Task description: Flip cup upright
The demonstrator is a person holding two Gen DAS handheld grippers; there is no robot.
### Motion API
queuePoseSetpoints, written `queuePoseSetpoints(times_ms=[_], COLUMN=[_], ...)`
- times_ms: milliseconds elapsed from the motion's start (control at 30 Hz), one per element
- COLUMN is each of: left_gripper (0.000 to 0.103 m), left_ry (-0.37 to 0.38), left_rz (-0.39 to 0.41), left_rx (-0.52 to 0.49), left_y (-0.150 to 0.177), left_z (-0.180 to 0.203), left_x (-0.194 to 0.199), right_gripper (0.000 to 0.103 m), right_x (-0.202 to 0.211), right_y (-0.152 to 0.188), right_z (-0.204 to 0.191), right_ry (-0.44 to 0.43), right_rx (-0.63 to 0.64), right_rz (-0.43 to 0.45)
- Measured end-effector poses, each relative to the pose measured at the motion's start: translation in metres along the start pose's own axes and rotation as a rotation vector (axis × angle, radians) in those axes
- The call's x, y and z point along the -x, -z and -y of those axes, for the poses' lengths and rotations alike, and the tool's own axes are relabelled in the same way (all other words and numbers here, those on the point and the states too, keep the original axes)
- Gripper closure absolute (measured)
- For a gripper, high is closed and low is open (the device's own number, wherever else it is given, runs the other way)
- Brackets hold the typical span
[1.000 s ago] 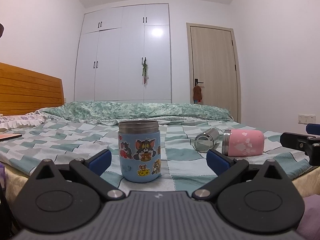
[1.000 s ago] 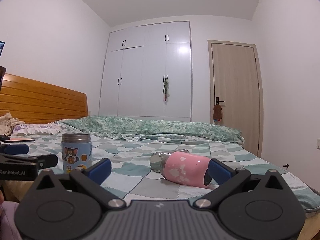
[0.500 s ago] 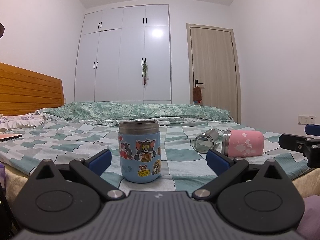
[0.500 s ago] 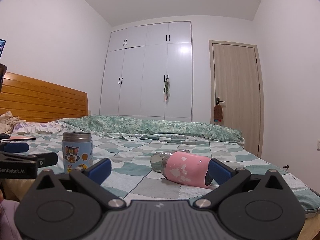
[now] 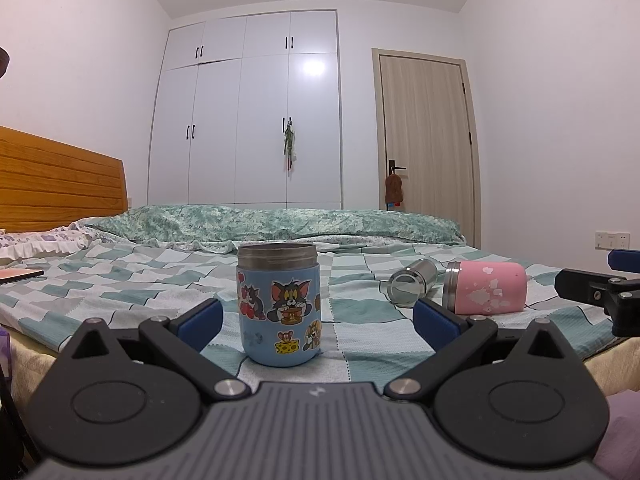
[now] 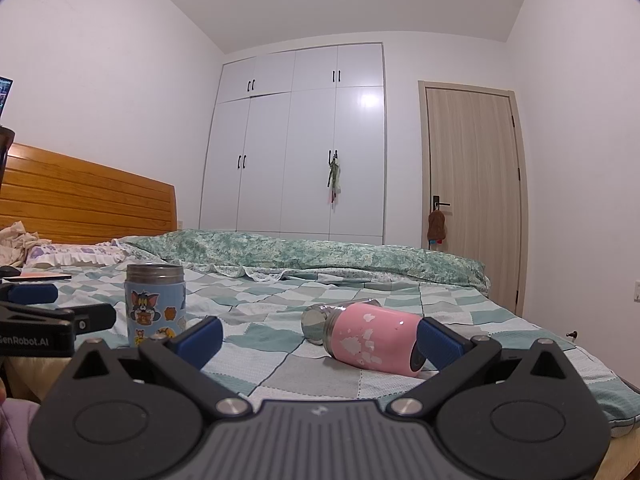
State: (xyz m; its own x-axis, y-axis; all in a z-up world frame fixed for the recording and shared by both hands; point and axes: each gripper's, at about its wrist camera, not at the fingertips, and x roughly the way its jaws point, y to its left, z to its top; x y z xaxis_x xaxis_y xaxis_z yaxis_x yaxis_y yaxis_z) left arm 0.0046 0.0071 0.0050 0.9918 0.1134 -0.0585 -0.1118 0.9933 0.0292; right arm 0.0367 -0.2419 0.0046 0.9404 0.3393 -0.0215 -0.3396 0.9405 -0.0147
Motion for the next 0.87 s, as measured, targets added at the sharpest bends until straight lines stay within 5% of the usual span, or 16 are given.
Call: queuePoseSetpoints(times_ms=[867], left_gripper=[0.000], left_ry=[0.013], left_rz=[0.010], left_rx=[-0.005], left_y=[-0.0001], left_z=[-0.0032], left_x=[0.0040], right_gripper=[0.000], right_x=[0.0003], right_y=[0.0008], right_z=[0.0000], right_ry=[-0.002], right_rx=[0.004], right_rz=[-0.002])
